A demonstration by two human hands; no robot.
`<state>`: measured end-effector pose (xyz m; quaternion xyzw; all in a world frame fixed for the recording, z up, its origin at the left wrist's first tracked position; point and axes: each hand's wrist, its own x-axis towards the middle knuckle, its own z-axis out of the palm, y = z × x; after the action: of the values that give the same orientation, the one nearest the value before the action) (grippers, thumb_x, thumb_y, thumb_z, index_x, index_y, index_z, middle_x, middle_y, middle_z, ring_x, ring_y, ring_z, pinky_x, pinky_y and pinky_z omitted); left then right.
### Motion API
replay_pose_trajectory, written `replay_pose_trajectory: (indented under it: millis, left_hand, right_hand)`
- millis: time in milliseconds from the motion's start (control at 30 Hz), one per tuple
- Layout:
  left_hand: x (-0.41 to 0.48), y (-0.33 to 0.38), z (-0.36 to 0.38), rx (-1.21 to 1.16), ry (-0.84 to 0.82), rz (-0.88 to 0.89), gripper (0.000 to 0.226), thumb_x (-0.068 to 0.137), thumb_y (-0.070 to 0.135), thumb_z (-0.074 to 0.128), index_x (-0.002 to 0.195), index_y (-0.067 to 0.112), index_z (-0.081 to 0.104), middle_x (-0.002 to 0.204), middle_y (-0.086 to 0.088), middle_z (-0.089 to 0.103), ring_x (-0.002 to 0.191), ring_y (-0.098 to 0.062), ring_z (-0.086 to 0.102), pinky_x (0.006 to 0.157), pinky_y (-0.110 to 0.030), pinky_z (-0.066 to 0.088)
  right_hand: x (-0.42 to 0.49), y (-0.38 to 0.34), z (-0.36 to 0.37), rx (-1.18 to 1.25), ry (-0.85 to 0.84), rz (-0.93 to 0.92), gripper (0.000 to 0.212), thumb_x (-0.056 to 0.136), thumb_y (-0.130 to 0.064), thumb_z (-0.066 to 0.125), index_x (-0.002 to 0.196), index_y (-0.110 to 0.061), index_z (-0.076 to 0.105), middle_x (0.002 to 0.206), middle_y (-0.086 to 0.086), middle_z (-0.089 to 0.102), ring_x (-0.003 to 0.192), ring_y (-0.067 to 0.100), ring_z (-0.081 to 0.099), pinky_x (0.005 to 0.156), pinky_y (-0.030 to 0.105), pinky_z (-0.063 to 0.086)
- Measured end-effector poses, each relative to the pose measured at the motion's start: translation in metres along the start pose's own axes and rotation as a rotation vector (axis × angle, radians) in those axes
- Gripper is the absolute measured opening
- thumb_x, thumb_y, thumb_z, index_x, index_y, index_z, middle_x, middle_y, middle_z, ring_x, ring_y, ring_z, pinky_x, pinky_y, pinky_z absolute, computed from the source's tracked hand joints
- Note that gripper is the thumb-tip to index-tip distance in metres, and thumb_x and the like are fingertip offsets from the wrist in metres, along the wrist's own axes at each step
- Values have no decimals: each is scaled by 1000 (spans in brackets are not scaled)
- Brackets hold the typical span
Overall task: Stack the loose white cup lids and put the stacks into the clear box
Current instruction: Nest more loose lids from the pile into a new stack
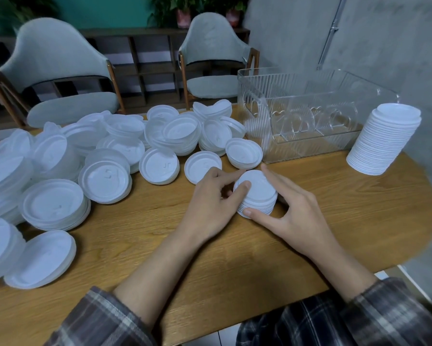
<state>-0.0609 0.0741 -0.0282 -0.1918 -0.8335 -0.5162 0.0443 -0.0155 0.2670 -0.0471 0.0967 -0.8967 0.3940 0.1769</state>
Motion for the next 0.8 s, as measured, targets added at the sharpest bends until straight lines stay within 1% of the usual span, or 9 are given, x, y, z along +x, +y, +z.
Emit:
replay_pose_trajectory:
  millis: [167, 233, 300, 367, 433, 500, 533, 667, 800]
  left_hand:
    - [0, -3, 0, 53, -46, 34, 36, 103, 41, 61, 139, 40, 66, 101, 5, 53, 92, -1, 56, 86, -8, 37]
    - [1, -6, -4, 93, 15, 86, 34, 103, 41, 63, 137, 35, 69, 100, 8, 54, 92, -2, 58, 87, -13, 41]
    - [6, -13, -12, 233, 150, 141, 32, 101, 35, 68, 131, 26, 72, 104, 9, 60, 97, -4, 59, 87, -17, 42]
    - [9, -20, -21, 415, 227, 159, 32, 96, 26, 72, 128, 20, 72, 113, 5, 67, 107, -15, 61, 89, -21, 41]
    - [11, -23, -26, 533, 214, 141, 34, 93, 18, 73, 127, 17, 72, 114, 0, 73, 108, -22, 66, 90, -31, 48]
    - [10, -23, -27, 562, 183, 122, 32, 94, 13, 71, 126, 17, 73, 109, -1, 77, 103, -22, 71, 87, -42, 55]
    - [10, -23, -27, 559, 175, 118, 31, 95, 11, 69, 125, 17, 74, 108, 0, 78, 101, -21, 72, 86, -44, 57]
    - [10, -20, -29, 521, 185, 114, 28, 96, 10, 70, 121, 19, 75, 106, 2, 77, 99, -17, 71, 86, -39, 57]
    - [9, -16, -31, 422, 247, 78, 23, 93, 17, 78, 116, 22, 76, 101, 8, 74, 94, -11, 67, 84, -34, 55]
  right_hand:
    - [1, 0, 0, -14, -17, -2, 93, 79, -51, 85, 157, -21, 45, 149, -14, 56, 138, -5, 47, 115, 19, 39]
    - [1, -1, 0, -28, -19, 7, 92, 79, -52, 84, 158, -23, 44, 148, -15, 55, 138, -6, 46, 114, 15, 37]
    - [1, -1, -1, -43, -24, 20, 93, 79, -55, 82, 158, -27, 43, 148, -18, 54, 138, -6, 45, 113, 15, 36]
    - [0, -1, -1, -47, -29, 32, 93, 79, -57, 82, 159, -30, 41, 148, -20, 53, 138, -7, 44, 113, 16, 36]
    - [0, -1, -2, -50, -29, 36, 93, 80, -57, 82, 159, -31, 40, 147, -21, 53, 137, -7, 44, 112, 15, 35]
    - [0, -1, -1, -57, -31, 34, 93, 80, -57, 81, 159, -31, 40, 147, -20, 53, 137, -6, 45, 112, 16, 35]
    - [0, -1, -1, -59, -33, 34, 93, 80, -57, 81, 159, -32, 40, 146, -20, 53, 137, -6, 45, 112, 16, 35]
    - [0, -1, -1, -57, -36, 40, 93, 80, -56, 82, 159, -34, 38, 146, -22, 52, 136, -8, 44, 108, 7, 31]
    - [1, -1, -2, -63, -45, 40, 94, 81, -57, 81, 160, -33, 38, 146, -21, 52, 137, -7, 44, 110, 13, 33]
